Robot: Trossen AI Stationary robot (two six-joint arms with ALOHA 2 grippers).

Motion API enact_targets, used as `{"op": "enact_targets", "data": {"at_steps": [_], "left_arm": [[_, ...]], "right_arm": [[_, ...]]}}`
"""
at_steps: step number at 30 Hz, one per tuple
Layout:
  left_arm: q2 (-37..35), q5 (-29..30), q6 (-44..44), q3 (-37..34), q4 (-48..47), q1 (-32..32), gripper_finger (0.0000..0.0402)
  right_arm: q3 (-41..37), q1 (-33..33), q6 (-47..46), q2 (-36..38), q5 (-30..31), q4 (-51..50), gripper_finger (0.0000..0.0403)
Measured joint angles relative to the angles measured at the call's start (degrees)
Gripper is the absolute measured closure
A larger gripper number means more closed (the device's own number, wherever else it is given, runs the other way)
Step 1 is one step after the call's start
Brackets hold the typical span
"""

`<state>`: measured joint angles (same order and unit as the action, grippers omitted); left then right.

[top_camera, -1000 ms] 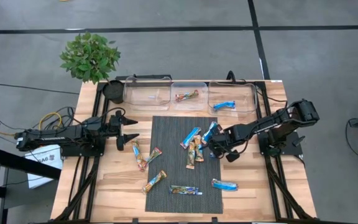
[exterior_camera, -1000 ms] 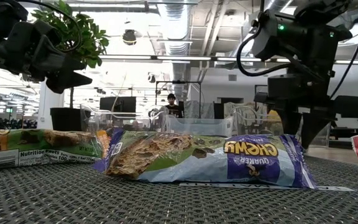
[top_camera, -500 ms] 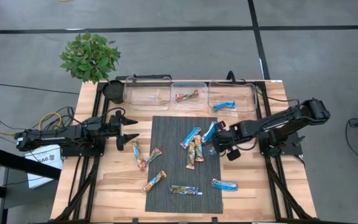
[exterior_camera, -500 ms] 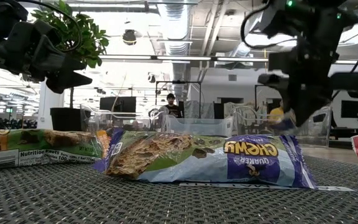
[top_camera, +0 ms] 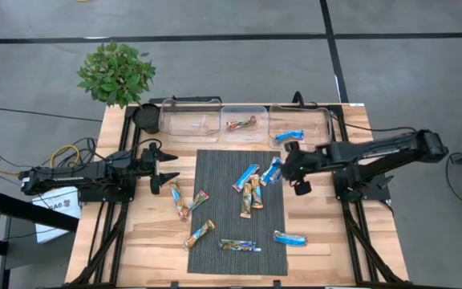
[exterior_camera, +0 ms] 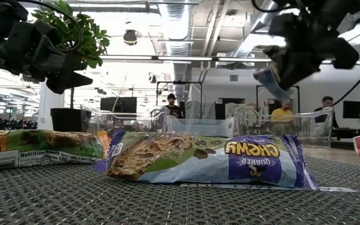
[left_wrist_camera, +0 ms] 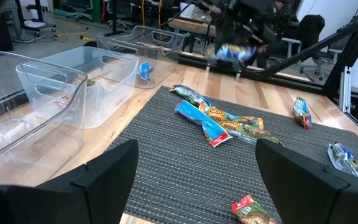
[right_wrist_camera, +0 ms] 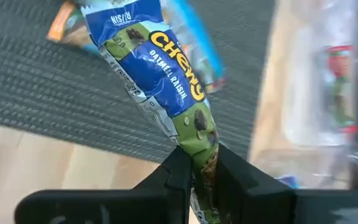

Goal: Pick and place Granola Bars by type
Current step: Put the top blue granola bar into the right transparent bin

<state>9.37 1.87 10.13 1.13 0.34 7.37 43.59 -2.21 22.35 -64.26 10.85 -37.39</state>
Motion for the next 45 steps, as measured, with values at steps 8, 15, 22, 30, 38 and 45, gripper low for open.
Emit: {"op": "enact_targets", "data": {"at_steps": [8, 15, 22, 30, 38, 45], "left_arm": [[0.02, 0.0, 0.0, 0.0, 0.0, 0.0, 0.0084], [0.0, 0.0, 0.0, 0.0, 0.0, 0.01, 0.0084], [0.0, 0.0, 0.0, 0.0, 0.0, -0.01, 0.0084], [0.02, 0.0, 0.0, 0.0, 0.0, -0.01, 0.0084], [0.0, 0.0, 0.0, 0.0, 0.0, -0.01, 0.0084], [0.02, 0.0, 0.0, 0.0, 0.0, 0.01, 0.0084]], "right_arm": [[-0.01, 6.09, 0.63, 8.09, 0.0, 3.3, 0.0363], [0.04, 10.59, 0.03, 12.1, -0.17, 4.65, 0.0363], [0.0, 15.42, 0.58, 10.42, -0.21, 5.17, 0.0363], [0.0, 25.39, -2.79, 5.69, -0.15, 11.86, 0.0363], [0.0, 34.33, -2.78, 0.32, 5.42, 13.89, 0.0365], [0.02, 39.06, -2.35, -3.29, 7.28, 14.64, 0.0365]]}}
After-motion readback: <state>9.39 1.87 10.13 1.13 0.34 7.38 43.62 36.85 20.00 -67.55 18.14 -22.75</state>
